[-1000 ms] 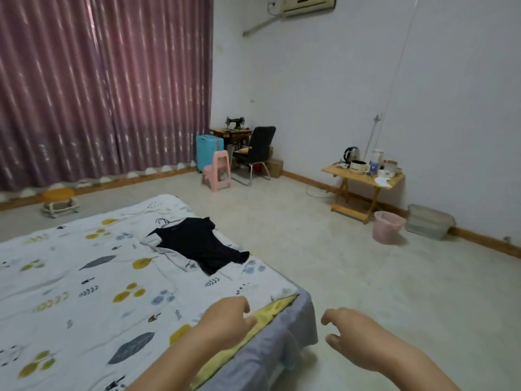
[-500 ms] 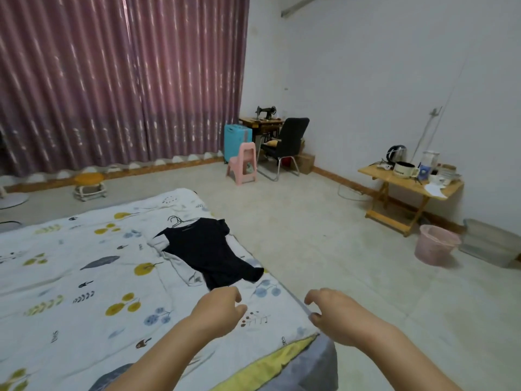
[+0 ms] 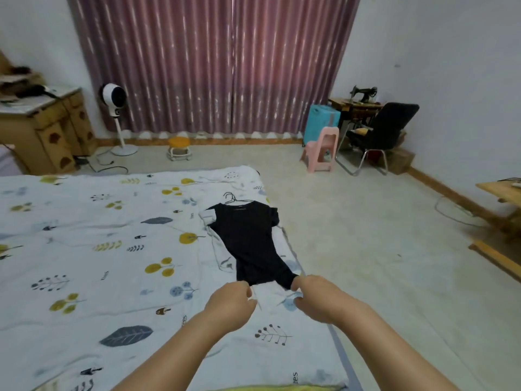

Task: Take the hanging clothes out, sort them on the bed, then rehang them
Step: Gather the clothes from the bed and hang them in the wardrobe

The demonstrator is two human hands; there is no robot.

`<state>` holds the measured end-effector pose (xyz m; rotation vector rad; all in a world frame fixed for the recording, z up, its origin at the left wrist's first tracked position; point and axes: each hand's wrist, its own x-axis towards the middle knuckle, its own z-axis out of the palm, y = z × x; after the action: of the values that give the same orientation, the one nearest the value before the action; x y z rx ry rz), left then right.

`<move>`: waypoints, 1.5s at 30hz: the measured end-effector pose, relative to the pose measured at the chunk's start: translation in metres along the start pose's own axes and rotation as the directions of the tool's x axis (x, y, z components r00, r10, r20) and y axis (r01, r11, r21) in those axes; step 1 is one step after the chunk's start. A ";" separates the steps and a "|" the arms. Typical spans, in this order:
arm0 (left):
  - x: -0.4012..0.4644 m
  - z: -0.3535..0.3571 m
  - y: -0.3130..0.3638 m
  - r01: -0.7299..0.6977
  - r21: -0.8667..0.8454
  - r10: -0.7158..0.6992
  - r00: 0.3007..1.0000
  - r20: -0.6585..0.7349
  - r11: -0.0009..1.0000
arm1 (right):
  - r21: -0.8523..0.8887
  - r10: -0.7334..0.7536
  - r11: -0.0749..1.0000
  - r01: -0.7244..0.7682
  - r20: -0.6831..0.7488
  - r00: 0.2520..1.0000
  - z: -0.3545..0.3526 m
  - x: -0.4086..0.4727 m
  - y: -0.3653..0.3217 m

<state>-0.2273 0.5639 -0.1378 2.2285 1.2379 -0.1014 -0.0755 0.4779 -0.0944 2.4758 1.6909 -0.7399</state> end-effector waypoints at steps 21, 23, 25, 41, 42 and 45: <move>0.255 -0.032 -0.096 0.151 0.010 -0.151 0.982 0.112 0.989 | -0.027 0.038 0.999 -0.031 0.287 0.957 -0.003 0.304 -0.004; 0.281 -0.031 -0.104 0.150 0.016 -0.150 0.983 0.105 0.989 | -0.037 0.048 0.999 -0.038 0.291 0.955 0.000 0.331 -0.001; 0.307 -0.028 -0.113 0.149 0.022 -0.151 0.983 0.101 0.989 | -0.045 0.054 0.998 -0.043 0.291 0.955 0.004 0.360 0.002; 0.536 0.054 -0.194 0.156 0.161 -0.144 0.986 -0.086 0.975 | -0.156 0.008 0.988 0.005 0.082 0.997 0.095 0.613 0.032; 0.549 0.057 -0.199 0.147 0.175 -0.130 0.986 -0.104 0.974 | -0.160 0.003 0.987 0.005 0.053 0.999 0.102 0.629 0.035; 0.588 0.059 -0.214 0.127 0.207 -0.092 0.981 -0.168 0.970 | -0.165 -0.010 0.986 0.011 0.004 1.000 0.119 0.675 0.038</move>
<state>-0.0529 1.0615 -0.4791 2.3903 1.4996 -0.1101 0.1091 1.0100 -0.4869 2.3550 1.6908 -0.5779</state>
